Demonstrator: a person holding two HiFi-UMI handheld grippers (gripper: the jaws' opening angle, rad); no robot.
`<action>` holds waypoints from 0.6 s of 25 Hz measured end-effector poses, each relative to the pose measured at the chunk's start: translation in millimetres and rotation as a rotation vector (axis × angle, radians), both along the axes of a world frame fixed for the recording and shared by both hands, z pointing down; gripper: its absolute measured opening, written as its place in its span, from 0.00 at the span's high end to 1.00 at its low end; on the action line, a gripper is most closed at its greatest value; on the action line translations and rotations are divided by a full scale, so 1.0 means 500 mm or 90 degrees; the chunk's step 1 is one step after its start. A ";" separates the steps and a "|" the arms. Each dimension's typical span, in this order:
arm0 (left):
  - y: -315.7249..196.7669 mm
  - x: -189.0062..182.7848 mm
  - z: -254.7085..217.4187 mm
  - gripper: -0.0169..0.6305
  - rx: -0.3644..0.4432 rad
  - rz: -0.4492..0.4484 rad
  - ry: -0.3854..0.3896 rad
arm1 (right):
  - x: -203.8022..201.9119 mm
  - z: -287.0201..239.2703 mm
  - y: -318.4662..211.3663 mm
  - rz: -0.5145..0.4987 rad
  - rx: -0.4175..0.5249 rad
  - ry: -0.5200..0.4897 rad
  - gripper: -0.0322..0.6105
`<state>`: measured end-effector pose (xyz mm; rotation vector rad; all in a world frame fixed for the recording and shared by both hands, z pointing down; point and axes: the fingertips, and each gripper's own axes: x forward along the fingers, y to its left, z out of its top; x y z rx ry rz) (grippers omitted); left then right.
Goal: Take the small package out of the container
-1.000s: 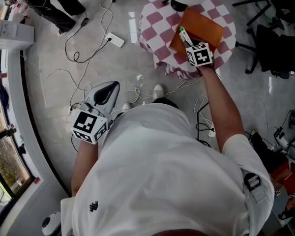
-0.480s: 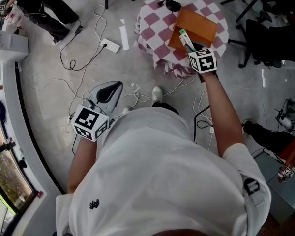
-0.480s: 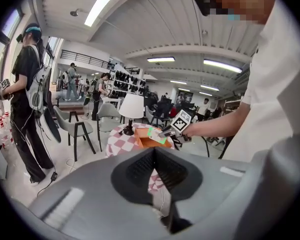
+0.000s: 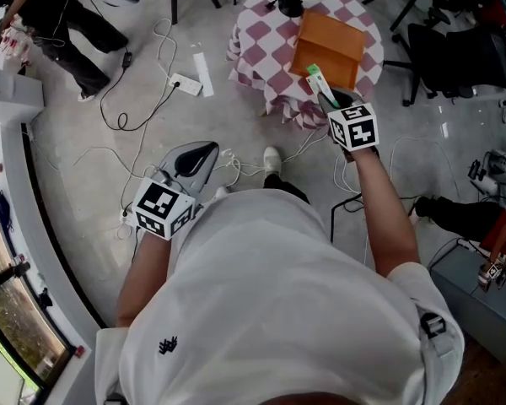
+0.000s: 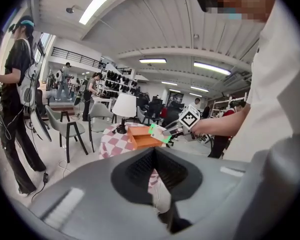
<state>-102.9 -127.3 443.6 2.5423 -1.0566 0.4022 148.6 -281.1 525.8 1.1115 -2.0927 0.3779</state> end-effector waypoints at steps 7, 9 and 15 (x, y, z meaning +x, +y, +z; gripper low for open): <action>0.064 -0.037 0.019 0.89 -0.006 0.025 0.005 | -0.051 -0.024 0.115 0.018 0.003 -0.017 0.81; 0.080 -0.046 0.024 0.89 -0.009 0.031 0.006 | -0.063 -0.031 0.148 0.022 0.004 -0.022 0.81; 0.120 -0.061 0.040 0.89 -0.012 0.047 0.006 | -0.095 -0.042 0.235 0.023 0.001 -0.032 0.81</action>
